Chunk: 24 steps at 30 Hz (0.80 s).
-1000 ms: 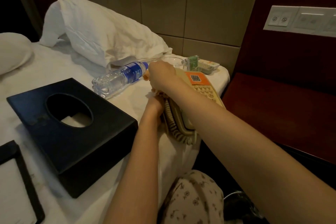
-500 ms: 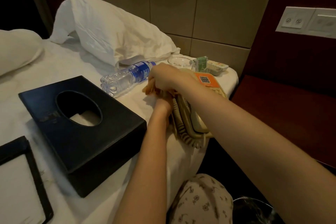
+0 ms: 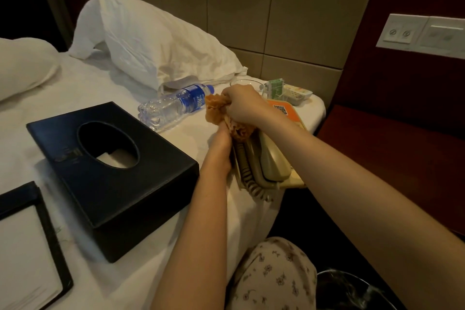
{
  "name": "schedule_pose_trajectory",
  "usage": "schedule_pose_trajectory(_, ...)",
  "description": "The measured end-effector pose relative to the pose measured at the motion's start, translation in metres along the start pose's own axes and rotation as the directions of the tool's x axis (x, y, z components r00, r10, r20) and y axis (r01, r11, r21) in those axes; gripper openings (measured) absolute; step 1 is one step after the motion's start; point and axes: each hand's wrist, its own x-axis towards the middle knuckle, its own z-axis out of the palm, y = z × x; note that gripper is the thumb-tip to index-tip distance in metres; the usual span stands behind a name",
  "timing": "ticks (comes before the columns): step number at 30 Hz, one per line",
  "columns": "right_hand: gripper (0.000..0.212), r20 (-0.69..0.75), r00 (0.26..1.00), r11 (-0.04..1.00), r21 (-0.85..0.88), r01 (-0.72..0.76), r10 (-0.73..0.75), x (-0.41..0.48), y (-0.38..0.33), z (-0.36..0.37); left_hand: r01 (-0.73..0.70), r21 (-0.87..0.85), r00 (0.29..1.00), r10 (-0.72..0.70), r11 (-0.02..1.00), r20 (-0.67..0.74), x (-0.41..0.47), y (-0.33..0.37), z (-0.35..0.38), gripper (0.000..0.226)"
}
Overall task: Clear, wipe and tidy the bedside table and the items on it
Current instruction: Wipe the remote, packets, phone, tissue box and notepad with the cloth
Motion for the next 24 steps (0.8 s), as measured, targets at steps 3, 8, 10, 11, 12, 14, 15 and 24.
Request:
schedule_pose_trajectory(3, 0.019, 0.013, 1.000, 1.000, -0.001, 0.018, -0.018, -0.007, 0.002, -0.003, -0.005, -0.110, 1.000, 0.003, 0.994, -0.014, -0.015, 0.011, 0.003, 0.056)
schedule_pose_trajectory(8, 0.015, -0.036, 0.998, 0.998, -0.051, 0.042, -0.044, -0.032, 0.002, -0.002, 0.078, -0.259, 0.995, -0.090, 0.963, -0.034, -0.010, 0.009, -0.001, 0.066)
schedule_pose_trajectory(10, 0.017, -0.050, 0.997, 0.996, -0.066, 0.053, -0.056, -0.046, 0.000, 0.005, 0.039, -0.310, 0.998, -0.052, 0.950, -0.035, -0.006, 0.008, -0.002, 0.057)
schedule_pose_trajectory(11, 0.018, -0.054, 0.996, 0.994, -0.081, 0.068, -0.072, -0.053, -0.001, 0.008, 0.026, -0.329, 0.999, -0.037, 0.944, -0.026, -0.005, 0.008, -0.002, 0.054)
schedule_pose_trajectory(12, 0.019, -0.053, 0.995, 0.991, -0.109, 0.083, -0.089, -0.060, -0.003, 0.012, 0.031, -0.341, 0.999, -0.037, 0.940, -0.010, -0.006, 0.009, -0.003, 0.052)
schedule_pose_trajectory(14, 0.018, -0.052, 0.992, 0.979, -0.175, 0.106, -0.117, -0.072, -0.006, 0.018, 0.069, -0.353, 0.997, -0.056, 0.933, 0.047, -0.008, 0.009, -0.005, 0.053)
schedule_pose_trajectory(15, 0.018, -0.055, 0.991, 0.974, -0.197, 0.112, -0.125, -0.075, -0.007, 0.021, 0.087, -0.349, 0.995, -0.062, 0.933, 0.082, -0.011, 0.009, -0.007, 0.055)
schedule_pose_trajectory(24, 0.027, -0.014, 0.994, 0.976, -0.192, 0.101, -0.105, -0.090, -0.007, 0.020, 0.177, -0.046, 0.959, -0.162, 0.983, 0.234, -0.024, 0.017, -0.012, 0.033)
